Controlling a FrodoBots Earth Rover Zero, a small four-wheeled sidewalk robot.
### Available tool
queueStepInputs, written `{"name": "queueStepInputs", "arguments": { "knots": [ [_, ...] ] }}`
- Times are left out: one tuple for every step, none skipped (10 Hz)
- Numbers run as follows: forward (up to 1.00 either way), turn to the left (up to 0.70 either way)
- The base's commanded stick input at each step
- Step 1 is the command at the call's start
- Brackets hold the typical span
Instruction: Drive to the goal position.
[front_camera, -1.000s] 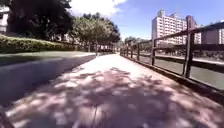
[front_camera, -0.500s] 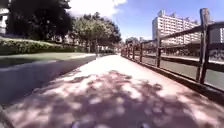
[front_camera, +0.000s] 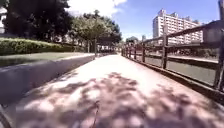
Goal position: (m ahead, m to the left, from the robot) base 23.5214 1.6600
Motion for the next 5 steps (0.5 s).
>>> {"name": "queueStepInputs", "arguments": {
  "knots": [
    [0.85,0.0],
    [0.85,0.0],
    [0.85,0.0],
    [0.85,0.0],
    [0.85,0.0]
  ]
}}
